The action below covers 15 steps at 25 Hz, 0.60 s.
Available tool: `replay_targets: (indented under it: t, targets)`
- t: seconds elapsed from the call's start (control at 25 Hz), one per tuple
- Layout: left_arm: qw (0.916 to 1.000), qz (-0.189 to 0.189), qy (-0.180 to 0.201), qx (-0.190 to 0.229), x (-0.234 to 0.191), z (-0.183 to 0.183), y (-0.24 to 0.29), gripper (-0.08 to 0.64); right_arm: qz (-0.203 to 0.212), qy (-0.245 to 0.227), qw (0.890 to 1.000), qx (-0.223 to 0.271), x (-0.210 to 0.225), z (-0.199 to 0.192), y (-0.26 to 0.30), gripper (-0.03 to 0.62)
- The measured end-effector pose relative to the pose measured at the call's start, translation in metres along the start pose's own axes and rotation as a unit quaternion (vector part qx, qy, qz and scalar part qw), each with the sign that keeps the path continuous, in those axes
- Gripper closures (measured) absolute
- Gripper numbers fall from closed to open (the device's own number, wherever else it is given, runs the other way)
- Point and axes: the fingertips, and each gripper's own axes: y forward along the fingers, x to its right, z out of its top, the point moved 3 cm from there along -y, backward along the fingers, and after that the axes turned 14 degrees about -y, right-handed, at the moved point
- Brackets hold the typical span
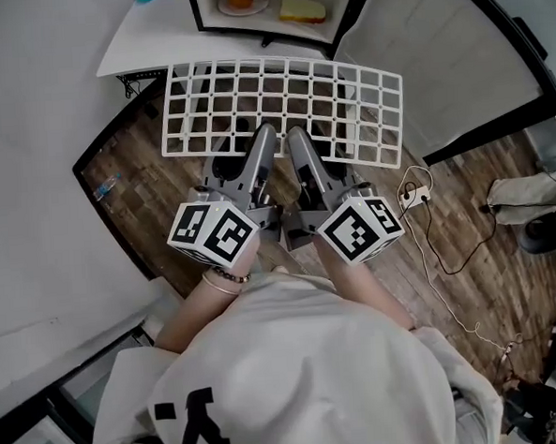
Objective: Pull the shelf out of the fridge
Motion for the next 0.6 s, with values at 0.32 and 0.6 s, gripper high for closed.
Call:
replay_targets:
  t: [0.32,0.6]
  targets:
    - [0.9998,0.016,0.007,0.009,0.02,-0.011,-0.038,0.356,0.017,0.006,1.0,-0.003,-0.018,-0.001,-0.036,0.443]
    - [0.9998,0.001,0.014,0.012,0.029,0.001,-0.054,0.357,0.016,0.0,1.0,0.002,-0.038,-0.001,-0.043,0.443]
